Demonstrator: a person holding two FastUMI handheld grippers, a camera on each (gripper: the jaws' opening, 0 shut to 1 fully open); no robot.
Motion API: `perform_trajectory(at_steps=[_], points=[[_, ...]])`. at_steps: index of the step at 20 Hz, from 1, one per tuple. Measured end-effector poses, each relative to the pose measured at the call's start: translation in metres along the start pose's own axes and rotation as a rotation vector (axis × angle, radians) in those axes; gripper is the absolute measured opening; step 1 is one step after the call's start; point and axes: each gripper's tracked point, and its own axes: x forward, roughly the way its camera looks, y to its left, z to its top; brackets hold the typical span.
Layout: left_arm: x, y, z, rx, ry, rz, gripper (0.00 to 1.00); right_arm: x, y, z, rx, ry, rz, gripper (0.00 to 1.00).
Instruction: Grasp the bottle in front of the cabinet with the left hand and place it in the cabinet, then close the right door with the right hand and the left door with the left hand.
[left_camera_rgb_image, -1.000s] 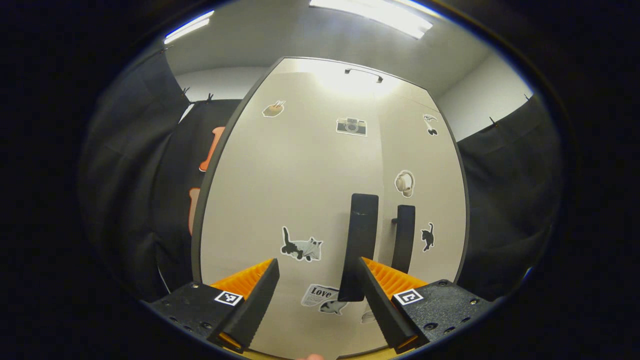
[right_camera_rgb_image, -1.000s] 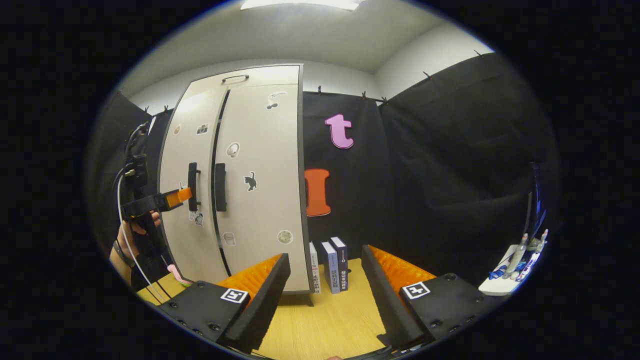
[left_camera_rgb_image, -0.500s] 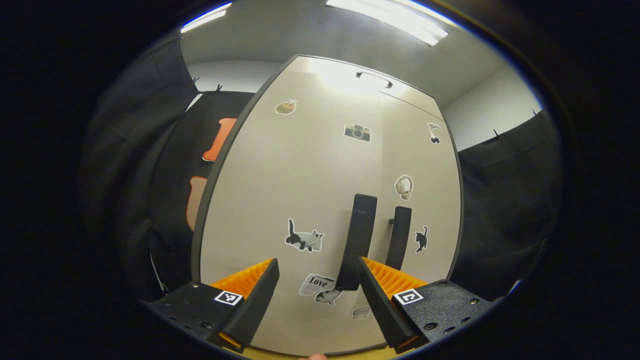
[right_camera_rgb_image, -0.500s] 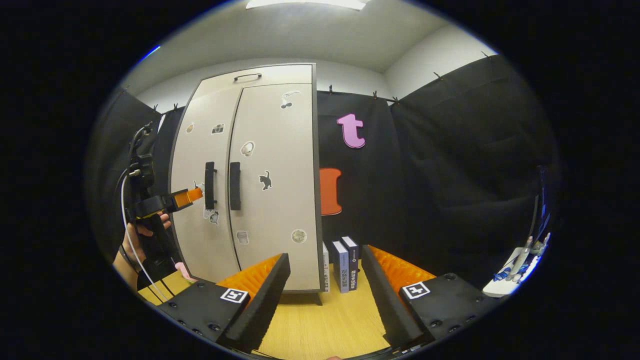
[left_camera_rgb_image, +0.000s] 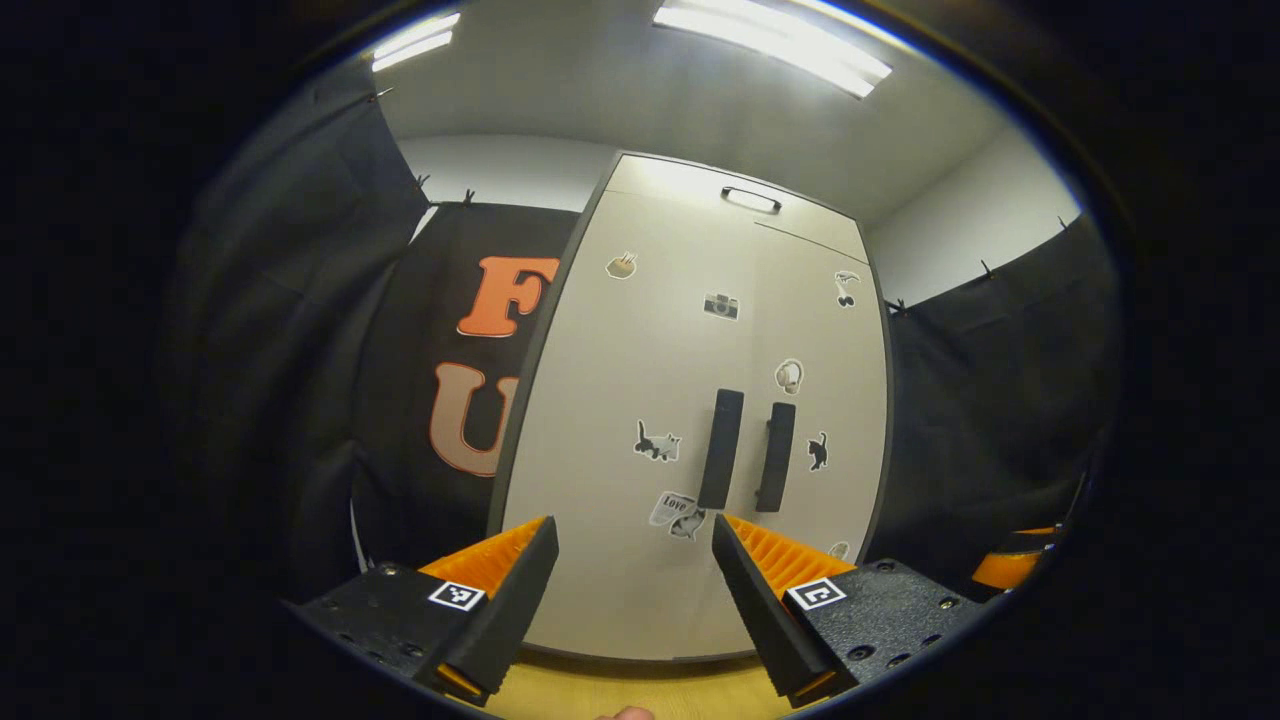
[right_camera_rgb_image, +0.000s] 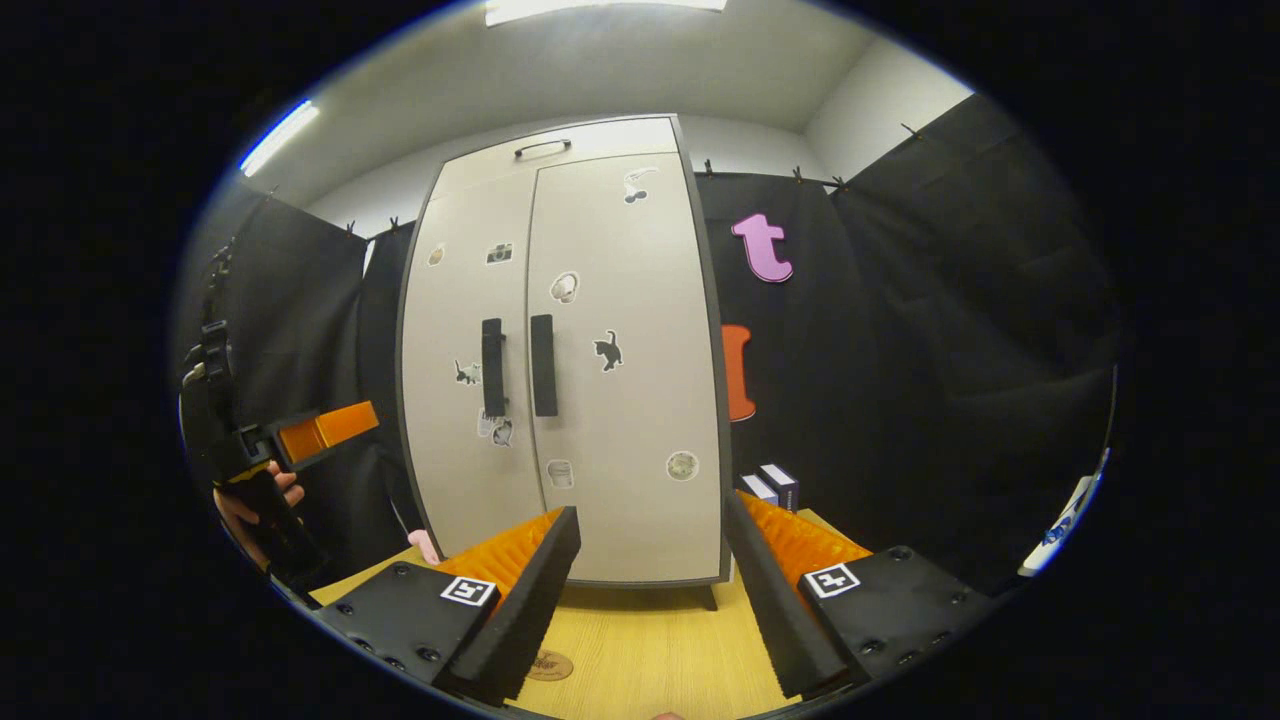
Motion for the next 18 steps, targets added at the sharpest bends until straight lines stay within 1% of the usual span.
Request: perform_trajectory(at_steps=[4, 9, 13, 18], points=[[-0.050, -0.002, -0.009, 0.031, -0.001, -0.001, 0.95, -0.004, 0.021, -0.011, 0.008, 0.007, 0.050, 0.96], [-0.096, -0.025, -0.024, 0.052, 0.039, -0.047, 0.95, -0.015, 0.030, -0.021, -0.022, 0.011, 0.051, 0.96], [-0.114, -0.034, -0.029, 0.009, 0.048, -0.064, 0.94, -0.027, 0.038, -0.030, -0.016, 0.025, 0.073, 0.96], [-0.123, -0.021, -0.039, -0.017, 0.086, -0.029, 0.95, -0.035, 0.039, -0.030, -0.024, 0.030, 0.083, 0.96]])
